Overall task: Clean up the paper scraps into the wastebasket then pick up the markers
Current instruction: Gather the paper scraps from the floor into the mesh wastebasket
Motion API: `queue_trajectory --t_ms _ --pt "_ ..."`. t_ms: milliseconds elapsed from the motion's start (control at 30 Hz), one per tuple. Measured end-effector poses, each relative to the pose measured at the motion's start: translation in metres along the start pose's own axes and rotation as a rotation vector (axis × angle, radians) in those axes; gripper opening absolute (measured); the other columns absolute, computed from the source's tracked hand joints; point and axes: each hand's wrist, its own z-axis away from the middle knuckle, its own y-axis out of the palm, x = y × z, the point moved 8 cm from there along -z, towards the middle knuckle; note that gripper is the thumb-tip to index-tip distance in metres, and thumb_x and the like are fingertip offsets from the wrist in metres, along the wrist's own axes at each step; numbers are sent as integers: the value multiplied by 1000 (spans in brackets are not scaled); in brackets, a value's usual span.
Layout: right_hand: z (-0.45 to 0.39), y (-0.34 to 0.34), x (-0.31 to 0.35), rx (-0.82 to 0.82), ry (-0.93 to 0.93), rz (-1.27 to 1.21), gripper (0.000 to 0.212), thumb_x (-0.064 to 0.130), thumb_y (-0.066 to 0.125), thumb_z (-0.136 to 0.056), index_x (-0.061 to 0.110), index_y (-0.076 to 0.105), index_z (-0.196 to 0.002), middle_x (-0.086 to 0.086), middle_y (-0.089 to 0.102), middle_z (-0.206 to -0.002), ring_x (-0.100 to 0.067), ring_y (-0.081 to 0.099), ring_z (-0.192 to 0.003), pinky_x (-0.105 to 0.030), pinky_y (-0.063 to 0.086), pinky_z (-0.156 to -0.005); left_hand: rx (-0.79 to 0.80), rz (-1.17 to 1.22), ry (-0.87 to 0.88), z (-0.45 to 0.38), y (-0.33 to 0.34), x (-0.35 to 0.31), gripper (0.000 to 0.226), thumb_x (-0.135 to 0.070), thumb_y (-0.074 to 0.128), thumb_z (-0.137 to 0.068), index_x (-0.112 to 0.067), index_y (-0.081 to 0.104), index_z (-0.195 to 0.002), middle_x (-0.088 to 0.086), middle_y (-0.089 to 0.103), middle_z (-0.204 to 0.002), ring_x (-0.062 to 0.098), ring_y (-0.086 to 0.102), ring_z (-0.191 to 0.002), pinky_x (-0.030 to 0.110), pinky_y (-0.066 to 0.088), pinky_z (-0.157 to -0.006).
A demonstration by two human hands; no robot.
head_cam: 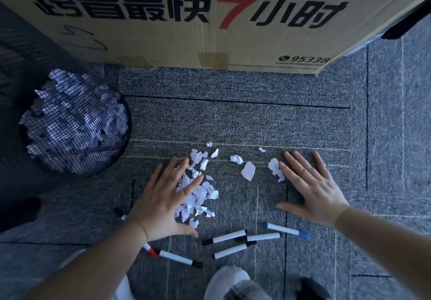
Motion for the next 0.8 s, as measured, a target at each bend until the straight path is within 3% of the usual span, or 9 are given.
queue_trajectory --t_ms 100,267,400,633,800 --pt "-19 -4 18 8 -17 36 94 81 28 -79 22 8 -149 -7 21 -154 -22 16 -143 -61 11 -111 2 -5 -24 -4 3 -1 115 -90 34 -61 -27 -1 -149 17 -9 -156 33 -3 -144 49 1 -115" --pt "-60 -17 64 -34 -194 54 94 81 27 -79 24 0 -149 -5 13 -155 -25 15 -142 -58 9 -112 -80 69 -160 -26 -15 -1 113 -89 34 -62 -26 -2 -149 15 0 -156 26 -2 -145 41 -4 -117" --pt "-83 -23 85 -41 -315 46 92 80 24 -80 23 -1 -149 -5 10 -154 -26 11 -142 -52 7 -112 -119 63 -181 -37 -23 0 115 -87 38 -64 -20 -1 -149 11 -1 -157 24 0 -145 42 1 -117" --pt "-104 -27 117 -57 -457 68 92 78 26 -80 18 8 -148 -5 13 -154 -25 9 -143 -55 5 -112 -252 -10 -103 -19 -24 3 91 -72 41 -80 -13 18 -146 11 28 -151 24 25 -139 46 22 -113" --pt "-108 -26 126 -47 -493 121 96 80 28 -79 16 13 -149 -7 19 -155 -26 11 -143 -54 1 -114 -353 -119 -96 -11 -27 4 61 -60 44 -88 -17 43 -131 9 58 -128 22 44 -123 41 35 -103"
